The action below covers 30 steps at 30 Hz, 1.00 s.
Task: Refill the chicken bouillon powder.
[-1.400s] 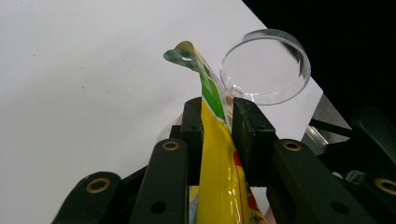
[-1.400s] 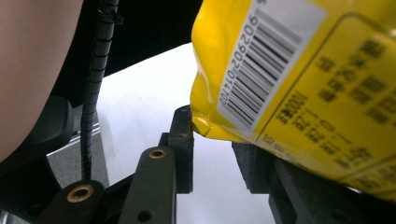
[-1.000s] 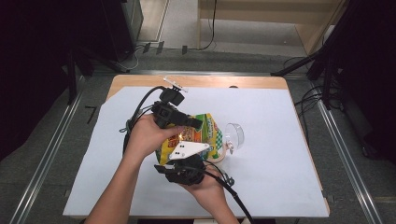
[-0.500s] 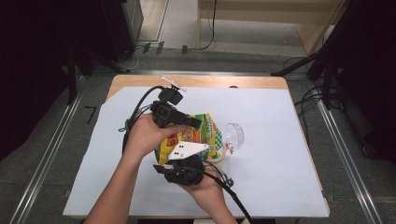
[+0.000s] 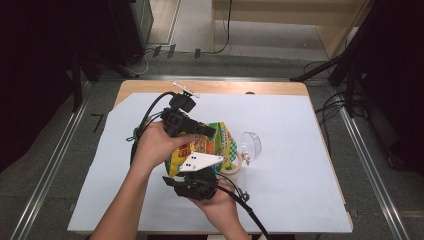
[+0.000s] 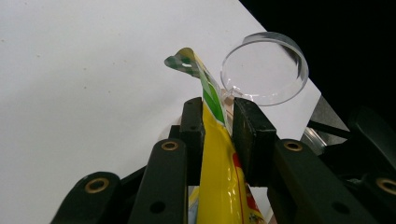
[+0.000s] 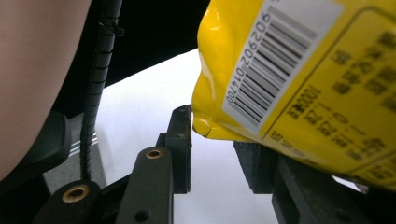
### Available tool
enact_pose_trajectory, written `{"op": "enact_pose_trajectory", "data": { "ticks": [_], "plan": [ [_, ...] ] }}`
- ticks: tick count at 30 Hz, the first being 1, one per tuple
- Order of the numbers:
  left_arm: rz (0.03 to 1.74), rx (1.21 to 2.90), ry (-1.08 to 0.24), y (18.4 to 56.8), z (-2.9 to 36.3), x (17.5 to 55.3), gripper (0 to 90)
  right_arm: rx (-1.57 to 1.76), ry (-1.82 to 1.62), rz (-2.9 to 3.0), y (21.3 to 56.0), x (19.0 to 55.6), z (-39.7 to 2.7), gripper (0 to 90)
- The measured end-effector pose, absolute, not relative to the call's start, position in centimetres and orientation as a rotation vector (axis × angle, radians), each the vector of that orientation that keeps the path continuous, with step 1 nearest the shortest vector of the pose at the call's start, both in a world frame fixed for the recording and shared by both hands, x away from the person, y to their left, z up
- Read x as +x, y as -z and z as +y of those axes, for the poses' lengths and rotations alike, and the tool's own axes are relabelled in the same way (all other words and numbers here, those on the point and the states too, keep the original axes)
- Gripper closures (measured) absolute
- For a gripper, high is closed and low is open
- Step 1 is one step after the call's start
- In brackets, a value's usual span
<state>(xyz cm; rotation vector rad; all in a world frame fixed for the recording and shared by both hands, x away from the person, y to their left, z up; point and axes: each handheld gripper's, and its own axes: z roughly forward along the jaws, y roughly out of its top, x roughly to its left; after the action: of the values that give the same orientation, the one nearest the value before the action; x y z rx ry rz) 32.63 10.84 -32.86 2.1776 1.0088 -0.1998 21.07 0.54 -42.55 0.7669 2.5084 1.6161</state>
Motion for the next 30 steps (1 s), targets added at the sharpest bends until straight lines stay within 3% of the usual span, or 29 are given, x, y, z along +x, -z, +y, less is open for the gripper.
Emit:
{"op": "enact_pose_trajectory", "data": {
  "ticks": [30],
  "plan": [
    [0.984,2.180,0.178,32.14,10.39,32.63,75.9,0.794,-1.643,2.437,42.36,21.06,0.48,69.1]
  ]
}}
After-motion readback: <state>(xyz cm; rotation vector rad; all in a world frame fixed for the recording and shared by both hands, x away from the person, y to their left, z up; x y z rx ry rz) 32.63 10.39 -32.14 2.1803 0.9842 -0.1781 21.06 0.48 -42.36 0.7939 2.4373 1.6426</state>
